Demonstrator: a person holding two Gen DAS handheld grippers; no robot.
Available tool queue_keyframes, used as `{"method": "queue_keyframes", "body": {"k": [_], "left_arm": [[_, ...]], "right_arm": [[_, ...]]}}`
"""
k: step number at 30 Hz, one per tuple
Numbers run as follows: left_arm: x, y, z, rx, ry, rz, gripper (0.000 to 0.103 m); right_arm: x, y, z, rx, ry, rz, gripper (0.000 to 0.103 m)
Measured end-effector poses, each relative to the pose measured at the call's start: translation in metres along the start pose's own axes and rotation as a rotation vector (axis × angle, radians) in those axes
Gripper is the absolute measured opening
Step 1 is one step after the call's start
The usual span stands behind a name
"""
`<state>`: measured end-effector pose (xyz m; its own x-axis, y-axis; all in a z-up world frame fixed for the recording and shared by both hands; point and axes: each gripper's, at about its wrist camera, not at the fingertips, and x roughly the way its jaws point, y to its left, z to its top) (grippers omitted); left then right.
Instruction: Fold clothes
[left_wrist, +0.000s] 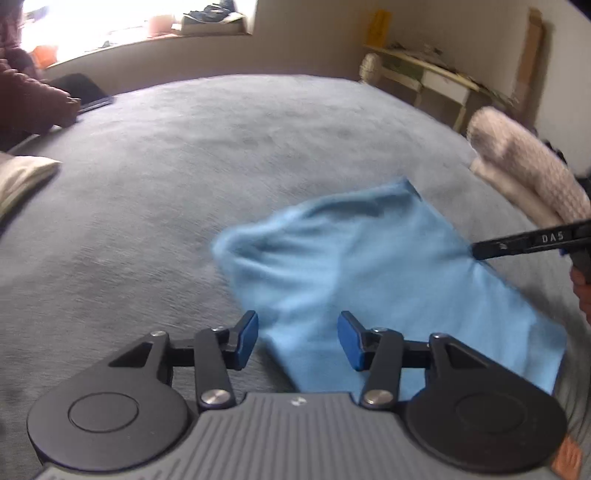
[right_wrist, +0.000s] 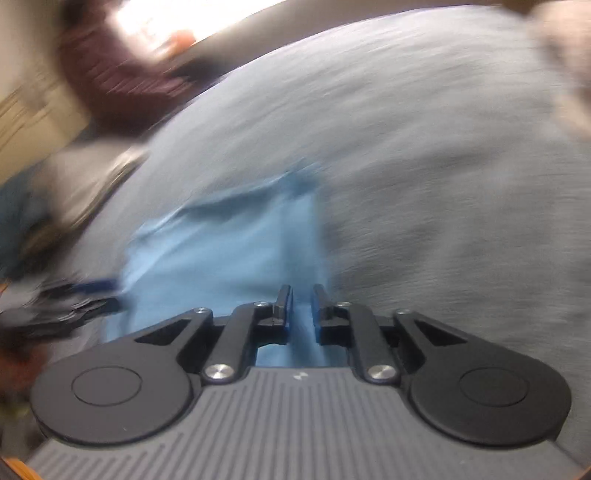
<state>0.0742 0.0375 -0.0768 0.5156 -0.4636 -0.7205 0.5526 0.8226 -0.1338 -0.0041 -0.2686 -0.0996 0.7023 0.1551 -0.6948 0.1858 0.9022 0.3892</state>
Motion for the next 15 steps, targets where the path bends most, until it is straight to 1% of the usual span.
{"method": "queue_keyframes", "body": {"k": [2,4,6,8,9,10,11,12,13,14,15], "left_arm": [[-0.016,0.0,0.005,0.002,-0.011,-0.01,0.051],[-0.026,-0.008,0.003,0.023,0.004,-0.054,0.051],[-0.027,-0.024,-0.006,0.057,0.032,-0.104,0.051],[-0.024,-0.041,-0.019,0.092,0.065,-0.147,0.051],[-0.018,-0.048,-0.025,0.11,0.09,-0.154,0.051],[-0.016,-0.048,-0.029,0.114,0.107,-0.147,0.051],[-0.015,-0.046,-0.032,0.109,0.114,-0.134,0.047],[-0.015,-0.044,-0.035,0.104,0.122,-0.12,0.044],[-0.015,-0.043,-0.038,0.099,0.13,-0.107,0.045],[-0.02,-0.042,-0.038,0.1,0.119,-0.103,0.048],[-0.029,-0.041,-0.037,0.104,0.097,-0.105,0.05]], "right_arm": [[-0.016,-0.003,0.002,-0.004,-0.035,-0.039,0.013],[-0.03,0.004,-0.004,-0.011,-0.033,0.027,0.013],[-0.034,0.015,-0.014,-0.044,-0.01,0.094,0.013],[-0.031,0.021,-0.03,-0.073,0.023,0.111,0.013],[-0.029,0.024,-0.039,-0.087,0.04,0.118,0.013],[-0.028,0.02,-0.044,-0.091,0.05,0.073,0.013],[-0.026,0.016,-0.049,-0.093,0.06,0.023,0.013],[-0.031,0.007,-0.05,-0.047,0.045,0.01,0.011],[-0.036,-0.002,-0.05,0.003,0.028,-0.001,0.011],[-0.046,-0.003,-0.049,0.016,-0.007,-0.029,0.015],[-0.056,-0.003,-0.048,0.027,-0.043,-0.059,0.015]]}}
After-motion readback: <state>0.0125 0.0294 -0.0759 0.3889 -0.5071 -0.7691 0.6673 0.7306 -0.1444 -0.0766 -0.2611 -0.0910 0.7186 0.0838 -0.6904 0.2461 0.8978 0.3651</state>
